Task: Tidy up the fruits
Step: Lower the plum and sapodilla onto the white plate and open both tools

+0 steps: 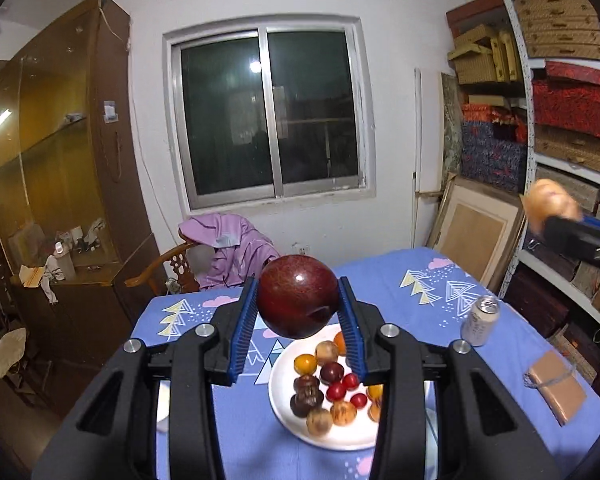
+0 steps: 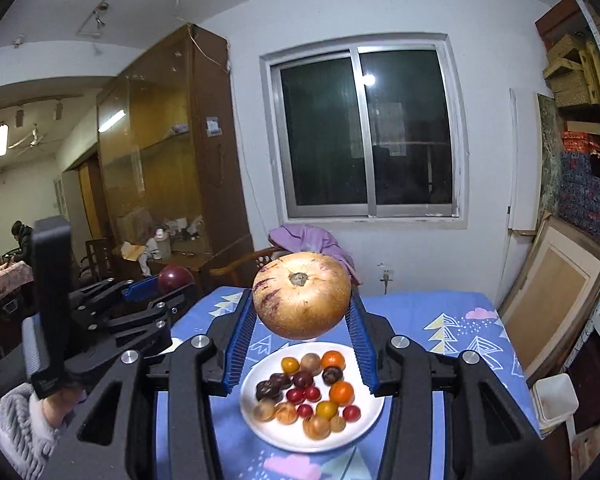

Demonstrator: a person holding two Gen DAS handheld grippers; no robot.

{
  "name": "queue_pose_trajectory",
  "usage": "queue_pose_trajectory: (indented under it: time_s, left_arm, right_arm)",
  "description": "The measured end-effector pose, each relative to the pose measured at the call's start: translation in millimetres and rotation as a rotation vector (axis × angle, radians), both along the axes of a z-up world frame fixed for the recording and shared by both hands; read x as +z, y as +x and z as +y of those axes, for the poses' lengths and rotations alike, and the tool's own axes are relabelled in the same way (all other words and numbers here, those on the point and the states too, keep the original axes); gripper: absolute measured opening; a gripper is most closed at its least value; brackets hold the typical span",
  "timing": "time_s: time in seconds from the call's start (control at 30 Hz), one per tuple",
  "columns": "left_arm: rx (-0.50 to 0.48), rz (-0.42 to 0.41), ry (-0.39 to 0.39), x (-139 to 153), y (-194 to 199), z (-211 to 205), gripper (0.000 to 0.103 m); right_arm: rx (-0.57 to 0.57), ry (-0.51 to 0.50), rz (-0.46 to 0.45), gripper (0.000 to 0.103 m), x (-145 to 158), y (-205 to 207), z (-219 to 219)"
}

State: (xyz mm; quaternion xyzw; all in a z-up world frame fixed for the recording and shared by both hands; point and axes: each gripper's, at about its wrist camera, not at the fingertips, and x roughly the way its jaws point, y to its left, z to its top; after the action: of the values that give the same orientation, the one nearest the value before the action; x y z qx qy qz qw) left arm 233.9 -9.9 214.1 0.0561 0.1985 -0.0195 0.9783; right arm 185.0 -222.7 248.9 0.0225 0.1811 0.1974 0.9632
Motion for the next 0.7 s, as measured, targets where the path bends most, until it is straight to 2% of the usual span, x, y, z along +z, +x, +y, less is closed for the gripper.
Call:
queue_pose_trajectory:
  time_s: [0.07,0.17,0.33,0.43,0.6,0.7]
  left_arm:
    - [0.001,0.05,-0.015,-19.8,24.2,-0.9,0.039]
    - [-0.022,0.181,-0.059,-73.2,60.8,-0.8,0.039]
    - [-0.05,0.337,-0.082,-155.7,92.8,-8.3,0.039]
    - [-0.061,0.381,-0.092,-184.2,99.4,-13.9,0.039]
    - [-0.08,0.415,-0.061,-211.9,105.0,-23.9,0.039]
    - [-0.067,0.39,-0.031,-218.5,104.8,-26.9,0.039]
  right_arm:
    - [-0.006,-0.013,0.061,0.046,-22.0,34.6,9.0]
    - [-0.002,-0.012,0.202,0.046,-83.2,86.8,18.8]
    - [0.004,-0.025,0.342,0.046,-163.2,127.0,36.2]
    - [0.007,-0.037,0.379,0.046,-189.0,138.8,47.4]
    - [0.014,-0.055,0.417,0.046,-215.1,152.0,65.2]
    - [0.012,-0.07,0.435,0.046,-228.0,156.5,68.1]
